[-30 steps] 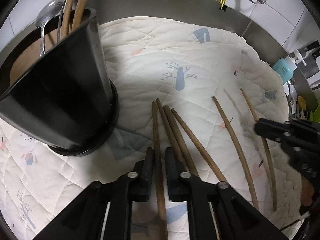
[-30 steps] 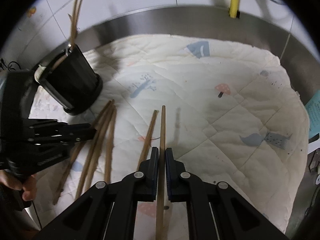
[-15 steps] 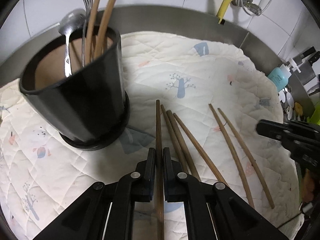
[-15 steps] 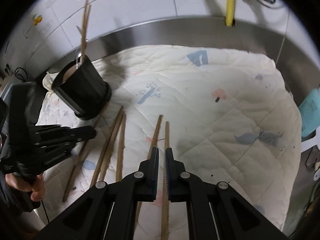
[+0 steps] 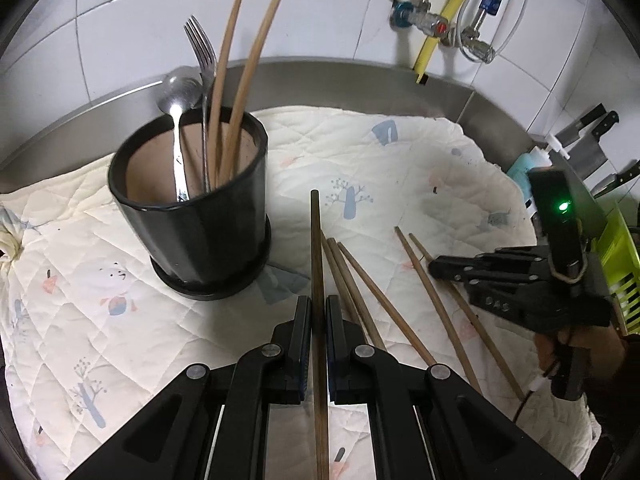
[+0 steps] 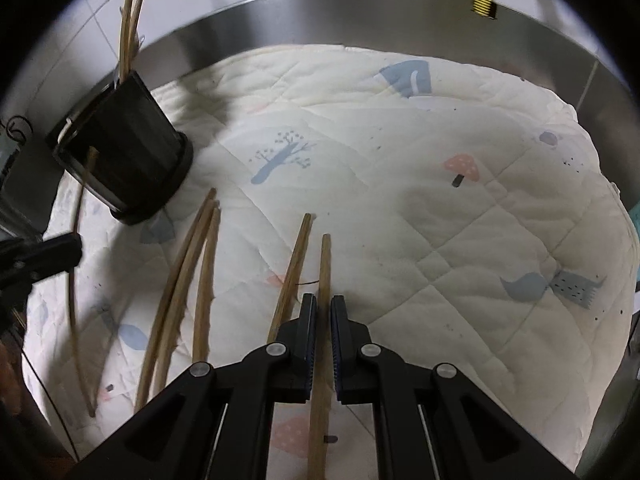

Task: Organize utensils
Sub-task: 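Close the right tool on another chopstick while the left tool holds its chopstick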

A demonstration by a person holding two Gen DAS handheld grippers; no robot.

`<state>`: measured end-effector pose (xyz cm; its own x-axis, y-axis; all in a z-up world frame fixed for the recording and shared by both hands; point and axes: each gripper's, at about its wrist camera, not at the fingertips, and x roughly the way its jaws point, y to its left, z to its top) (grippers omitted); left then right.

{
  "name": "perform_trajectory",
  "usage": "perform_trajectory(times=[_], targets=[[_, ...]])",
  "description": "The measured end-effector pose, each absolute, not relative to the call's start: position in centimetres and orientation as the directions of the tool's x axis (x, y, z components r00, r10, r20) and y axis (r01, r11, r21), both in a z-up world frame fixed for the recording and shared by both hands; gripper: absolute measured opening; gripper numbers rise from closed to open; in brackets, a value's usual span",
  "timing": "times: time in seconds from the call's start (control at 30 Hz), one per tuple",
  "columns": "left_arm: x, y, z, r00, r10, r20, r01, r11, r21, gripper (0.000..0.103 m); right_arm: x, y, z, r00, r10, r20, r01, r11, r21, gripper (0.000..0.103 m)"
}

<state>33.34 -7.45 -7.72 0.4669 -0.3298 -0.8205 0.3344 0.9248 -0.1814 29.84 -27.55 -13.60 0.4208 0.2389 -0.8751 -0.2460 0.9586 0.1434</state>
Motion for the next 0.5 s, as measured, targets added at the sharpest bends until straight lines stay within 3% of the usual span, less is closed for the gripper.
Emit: perform_trajectory(times=[0.5], targets=[[32.8,-6.4,-6.7,0.484,-0.350,-0.802,0.326,0.923,-0.206,0.006,27.7,-27.8,-13.8,0.396,0.228,-0.889,-0.283,0.952,0.118,0.017]])
